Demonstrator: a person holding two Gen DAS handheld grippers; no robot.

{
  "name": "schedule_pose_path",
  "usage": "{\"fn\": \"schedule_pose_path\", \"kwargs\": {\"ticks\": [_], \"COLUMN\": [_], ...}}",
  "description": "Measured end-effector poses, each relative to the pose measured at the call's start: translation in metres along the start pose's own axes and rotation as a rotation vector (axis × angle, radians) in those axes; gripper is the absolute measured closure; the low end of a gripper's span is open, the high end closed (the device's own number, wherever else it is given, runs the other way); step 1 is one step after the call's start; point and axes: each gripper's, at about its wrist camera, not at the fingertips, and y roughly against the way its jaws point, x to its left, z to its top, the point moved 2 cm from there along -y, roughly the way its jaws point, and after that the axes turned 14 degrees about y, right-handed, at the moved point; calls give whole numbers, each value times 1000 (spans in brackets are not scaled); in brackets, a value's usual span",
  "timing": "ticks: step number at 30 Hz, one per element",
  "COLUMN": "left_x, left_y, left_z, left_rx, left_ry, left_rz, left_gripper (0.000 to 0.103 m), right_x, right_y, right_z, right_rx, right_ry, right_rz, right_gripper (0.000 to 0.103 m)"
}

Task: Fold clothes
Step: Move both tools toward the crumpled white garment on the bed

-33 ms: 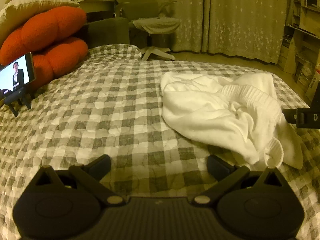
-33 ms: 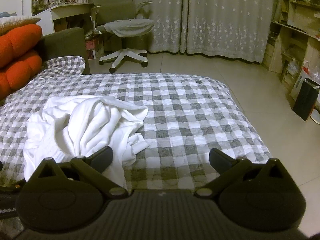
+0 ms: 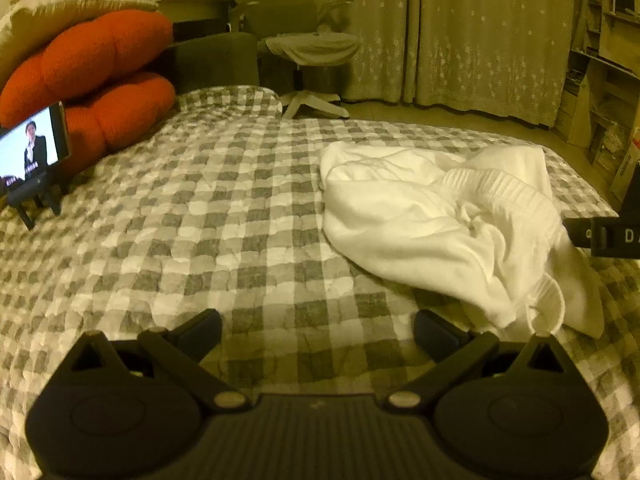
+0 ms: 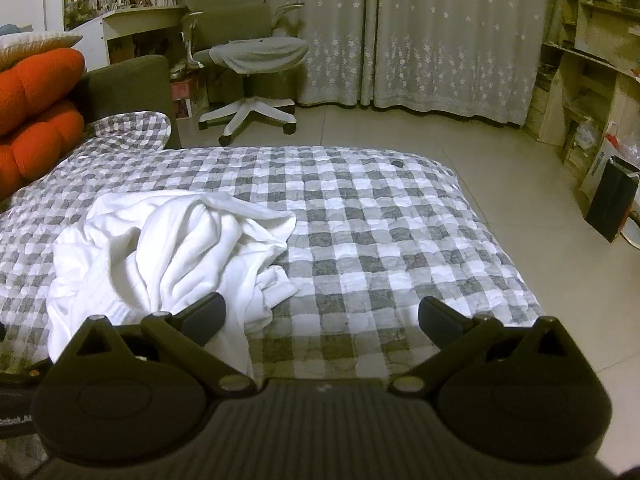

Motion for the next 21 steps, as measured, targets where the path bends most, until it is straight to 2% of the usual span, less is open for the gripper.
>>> {"fn": "schedule_pose_path", "kwargs": {"ticks": [3,7,11,21], "left_x": [-4,-1,-2,-1], "left_y": [0,0,1,3], "left_z": [-3,-6,11,13], "left_rx": [-21,-19,7,5], "left_ry": [-9,29,40,27], "left_rz": [8,-5,5,6], "left_gripper": [0,0,0,0], "right_x": [1,3,6,4], "right_y": [-1,-3,-2,-1], "right_z": [1,0,-1,-1], "right_rx": [2,4,12,45], "right_ry": [5,10,10,12], "right_rz": [8,27,43,52], "right_gripper": [0,0,0,0]}}
